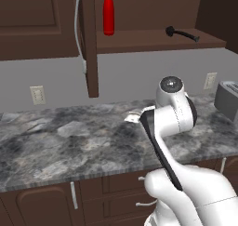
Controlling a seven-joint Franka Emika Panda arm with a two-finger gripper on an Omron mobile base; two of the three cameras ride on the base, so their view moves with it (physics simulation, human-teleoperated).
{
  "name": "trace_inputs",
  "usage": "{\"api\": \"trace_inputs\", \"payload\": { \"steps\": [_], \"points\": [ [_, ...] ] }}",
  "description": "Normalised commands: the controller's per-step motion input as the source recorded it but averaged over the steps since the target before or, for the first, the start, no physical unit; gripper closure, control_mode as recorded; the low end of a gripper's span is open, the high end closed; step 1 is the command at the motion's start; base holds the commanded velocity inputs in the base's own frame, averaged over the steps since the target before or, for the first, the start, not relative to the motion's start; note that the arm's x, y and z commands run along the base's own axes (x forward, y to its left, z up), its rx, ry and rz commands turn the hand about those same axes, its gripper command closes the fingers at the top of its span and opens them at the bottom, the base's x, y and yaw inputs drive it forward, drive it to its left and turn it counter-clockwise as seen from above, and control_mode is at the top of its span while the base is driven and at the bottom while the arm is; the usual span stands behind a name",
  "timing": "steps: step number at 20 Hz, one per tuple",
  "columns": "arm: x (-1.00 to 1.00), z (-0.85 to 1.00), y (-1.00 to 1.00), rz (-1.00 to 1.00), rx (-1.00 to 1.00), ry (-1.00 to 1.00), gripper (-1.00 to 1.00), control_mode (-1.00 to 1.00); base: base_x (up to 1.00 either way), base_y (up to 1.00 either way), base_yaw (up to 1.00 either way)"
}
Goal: Pick the bar soap and dish brush from the cabinet and place them on the counter.
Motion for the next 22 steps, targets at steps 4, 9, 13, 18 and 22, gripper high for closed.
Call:
{"api": "trace_inputs", "payload": {
  "steps": [4,9,13,18,22],
  "points": [
    [0.09,-0.44,0.02,0.05,0.0,0.01,1.0,-1.0,0.0,0.0,0.0],
    [0.06,-0.47,0.0,0.03,0.0,0.01,1.0,-1.0,0.0,0.0,0.0],
    [0.07,-0.45,0.0,0.02,0.0,0.02,1.0,-1.0,0.0,0.0,0.0],
    [0.26,-0.36,0.0,0.02,0.0,-0.01,1.0,-1.0,0.0,0.0,0.0],
    [0.34,-0.24,0.0,0.01,0.0,-0.07,1.0,-1.0,0.0,0.0,0.0]
  ]
}}
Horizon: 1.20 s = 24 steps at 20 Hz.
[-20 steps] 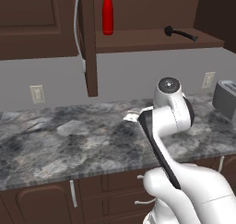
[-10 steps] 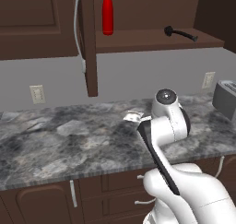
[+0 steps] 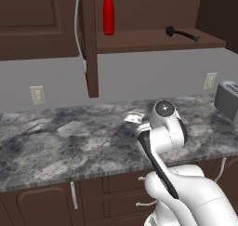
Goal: Pick the bar soap and dish brush from the cabinet and place them on the counter.
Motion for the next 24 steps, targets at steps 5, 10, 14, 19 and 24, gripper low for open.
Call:
{"api": "trace_inputs", "payload": {
  "steps": [5,10,14,19,24],
  "points": [
    [0.3,-0.33,0.0,0.0,0.0,-0.03,1.0,-1.0,0.0,0.0,0.0],
    [0.32,-0.35,0.0,0.0,0.0,0.08,1.0,-1.0,0.0,0.0,0.0],
    [0.31,-0.32,0.0,0.0,0.01,0.13,1.0,-1.0,0.0,0.0,0.0],
    [0.33,-0.36,0.0,0.0,0.02,0.11,1.0,-1.0,0.0,0.0,0.0],
    [0.27,-0.31,0.0,0.0,0.0,0.05,1.0,-1.0,0.0,0.0,0.0]
  ]
}}
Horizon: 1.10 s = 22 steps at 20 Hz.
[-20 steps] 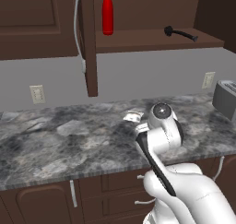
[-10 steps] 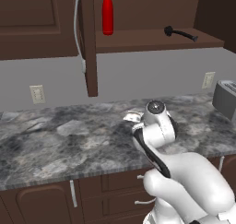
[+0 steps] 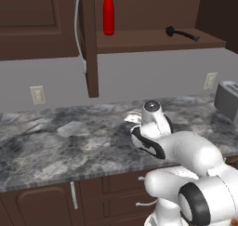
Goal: Pick the bar soap and dish brush from the cabinet and place them on the counter.
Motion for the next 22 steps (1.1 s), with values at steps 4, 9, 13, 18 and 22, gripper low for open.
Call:
{"api": "trace_inputs", "payload": {
  "steps": [4,9,13,18,22],
  "points": [
    [0.25,-0.33,0.0,0.0,0.0,0.03,1.0,-1.0,0.0,0.0,0.0],
    [0.23,-0.39,0.0,0.0,0.0,0.02,1.0,-1.0,0.0,0.0,0.0],
    [0.23,-0.38,-0.01,0.0,0.01,0.0,1.0,-1.0,0.0,0.0,0.0],
    [0.21,-0.37,0.0,0.0,0.0,0.0,1.0,-1.0,0.0,0.0,0.0],
    [0.24,-0.38,0.0,0.0,0.0,0.01,1.0,-1.0,0.0,0.0,0.0]
  ]
}}
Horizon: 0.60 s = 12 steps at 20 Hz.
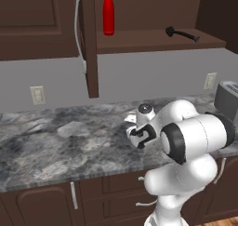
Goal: Pick the bar soap and dish brush from the cabinet and place them on the counter.
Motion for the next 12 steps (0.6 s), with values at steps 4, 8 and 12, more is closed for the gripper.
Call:
{"api": "trace_inputs", "payload": {
  "steps": [4,8,12],
  "points": [
    [0.23,-0.46,0.0,0.0,0.0,0.01,1.0,-1.0,0.0,0.0,0.0],
    [0.2,-0.56,0.0,0.0,0.0,0.0,-1.0,-1.0,0.0,0.0,0.0],
    [0.12,-0.37,-0.13,0.0,0.04,0.0,-1.0,-1.0,0.0,0.0,0.0]
  ]
}}
